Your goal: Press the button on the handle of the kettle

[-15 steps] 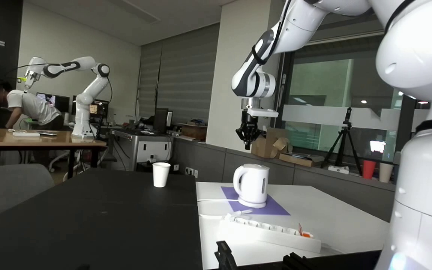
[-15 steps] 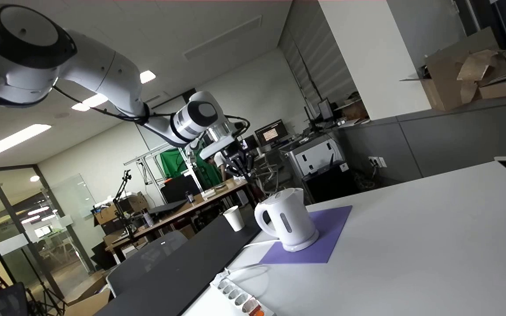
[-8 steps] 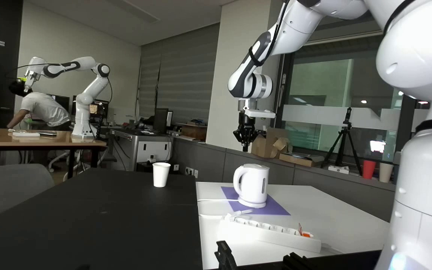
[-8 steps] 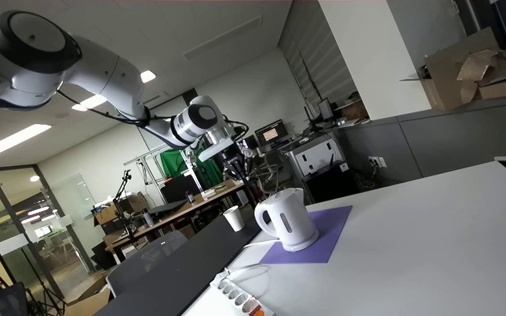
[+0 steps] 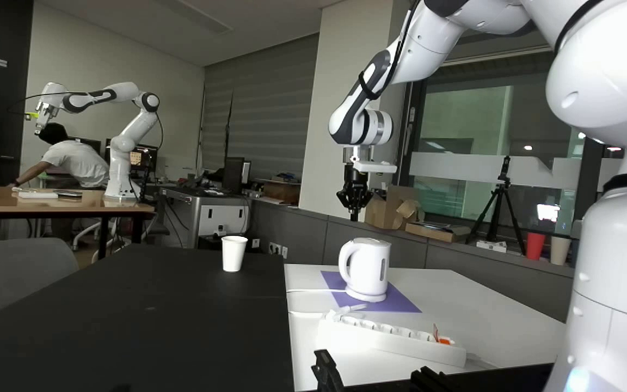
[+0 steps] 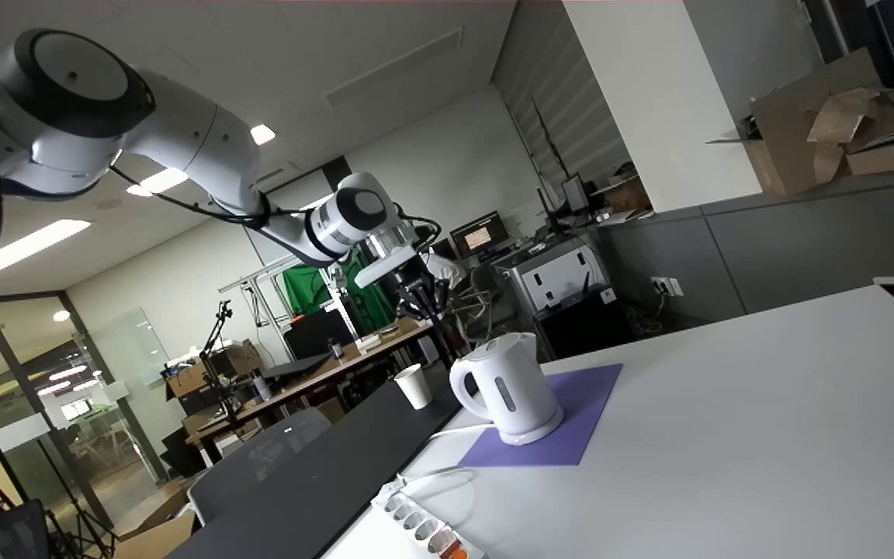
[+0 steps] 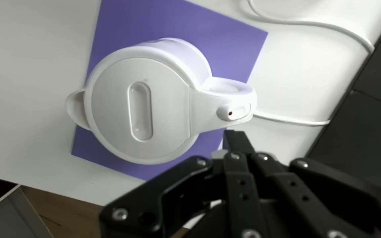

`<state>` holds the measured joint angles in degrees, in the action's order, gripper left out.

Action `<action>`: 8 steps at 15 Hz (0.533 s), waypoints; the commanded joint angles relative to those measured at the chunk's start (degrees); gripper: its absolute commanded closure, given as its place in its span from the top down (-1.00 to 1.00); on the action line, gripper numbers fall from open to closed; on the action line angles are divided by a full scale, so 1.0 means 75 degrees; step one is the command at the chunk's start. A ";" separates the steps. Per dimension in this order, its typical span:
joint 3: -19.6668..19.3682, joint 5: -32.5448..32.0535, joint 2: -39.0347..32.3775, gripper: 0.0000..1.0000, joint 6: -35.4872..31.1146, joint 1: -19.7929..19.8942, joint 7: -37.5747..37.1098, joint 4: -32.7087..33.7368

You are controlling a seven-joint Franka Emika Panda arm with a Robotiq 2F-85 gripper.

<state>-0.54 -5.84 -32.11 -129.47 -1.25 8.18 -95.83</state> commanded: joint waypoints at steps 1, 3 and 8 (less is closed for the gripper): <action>-0.0067 -0.0281 -0.0332 -1.00 0.0190 -0.0055 -0.0128 0.0570; -0.0079 -0.0401 -0.0455 -1.00 0.0218 -0.0076 -0.0139 0.0693; -0.0070 -0.0515 -0.0656 -1.00 0.0391 -0.0124 -0.0161 0.0828</action>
<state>-0.60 -8.44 -35.59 -128.87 -1.54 8.14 -92.37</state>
